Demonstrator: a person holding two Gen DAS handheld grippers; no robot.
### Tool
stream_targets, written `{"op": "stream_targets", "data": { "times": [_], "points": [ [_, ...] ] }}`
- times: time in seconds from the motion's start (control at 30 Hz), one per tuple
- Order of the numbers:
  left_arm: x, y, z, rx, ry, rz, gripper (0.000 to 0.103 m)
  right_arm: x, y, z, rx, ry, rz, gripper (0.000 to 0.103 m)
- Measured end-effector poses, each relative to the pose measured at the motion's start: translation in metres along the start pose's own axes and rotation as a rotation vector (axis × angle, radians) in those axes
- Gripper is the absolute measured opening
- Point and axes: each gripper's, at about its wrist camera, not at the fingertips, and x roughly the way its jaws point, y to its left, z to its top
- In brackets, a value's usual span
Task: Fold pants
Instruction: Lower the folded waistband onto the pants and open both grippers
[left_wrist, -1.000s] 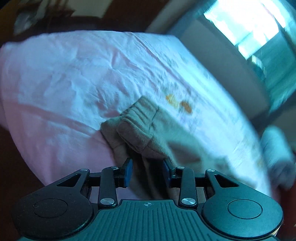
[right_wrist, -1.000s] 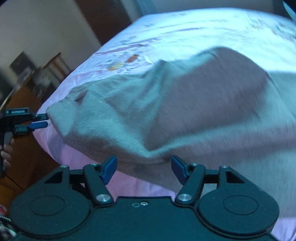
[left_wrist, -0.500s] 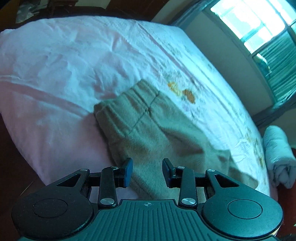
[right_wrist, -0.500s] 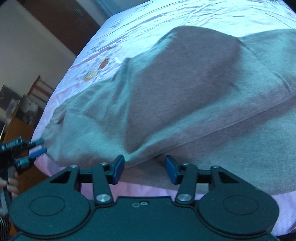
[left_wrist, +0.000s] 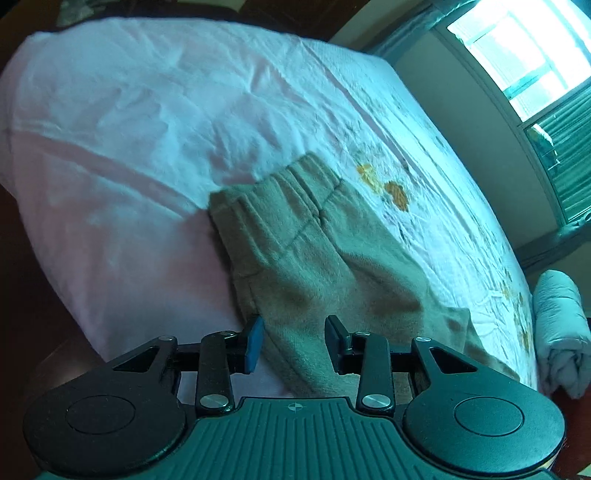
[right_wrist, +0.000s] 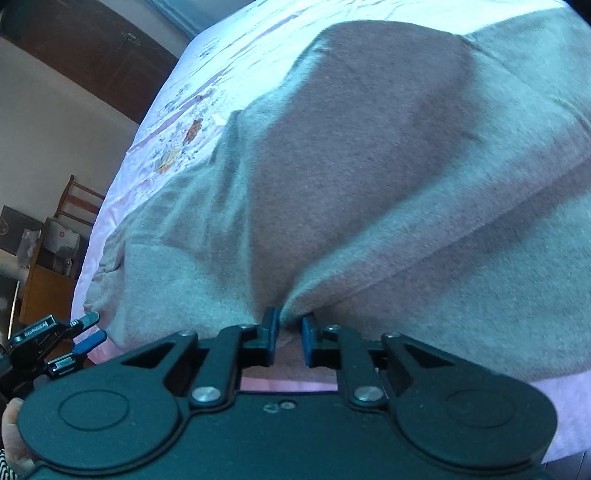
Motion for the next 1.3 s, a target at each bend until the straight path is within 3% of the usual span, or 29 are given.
{"op": "stream_targets", "data": {
  "times": [0.1,0.27,0.37,0.47,0.5,0.57,0.7,0.83,0.97,1.13,1.3],
  "points": [
    [0.006,-0.003,0.001,0.008,-0.010,0.014,0.036,-0.001,-0.002,0.000,0.003,0.000,0.002,0.008],
    [-0.004,-0.007,-0.005,0.093,-0.085,0.163,0.039,-0.004,0.004,-0.001,-0.035,-0.011,-0.019,0.008],
    [0.001,0.001,0.000,0.032,-0.068,0.078,0.042,-0.001,0.008,-0.002,-0.061,-0.015,-0.035,0.009],
    [0.005,-0.006,0.006,0.027,-0.092,0.044,0.042,0.002,0.008,-0.002,-0.052,-0.014,-0.034,0.009],
    [0.006,-0.009,0.007,0.034,-0.096,0.045,0.037,0.001,0.007,-0.003,-0.048,-0.017,-0.030,0.009],
    [0.006,-0.017,0.007,0.072,-0.105,0.048,0.014,0.000,0.005,-0.003,-0.042,-0.026,-0.024,0.008],
    [-0.001,-0.035,0.008,0.172,-0.147,0.056,0.013,-0.001,0.005,-0.006,-0.040,-0.039,-0.022,0.006],
    [-0.002,-0.038,0.024,0.189,-0.174,0.054,0.013,-0.011,0.012,-0.008,-0.078,-0.079,-0.014,0.004],
    [0.011,-0.031,0.025,0.220,-0.141,0.088,0.013,-0.020,0.027,-0.009,-0.150,-0.113,-0.008,0.004],
    [0.023,-0.009,0.007,0.198,-0.088,0.102,0.013,-0.009,0.018,-0.020,-0.138,-0.060,-0.032,0.004],
    [0.022,-0.016,0.013,0.216,-0.094,0.105,0.013,-0.006,0.017,-0.024,-0.120,-0.041,-0.021,0.003]
  ]
}}
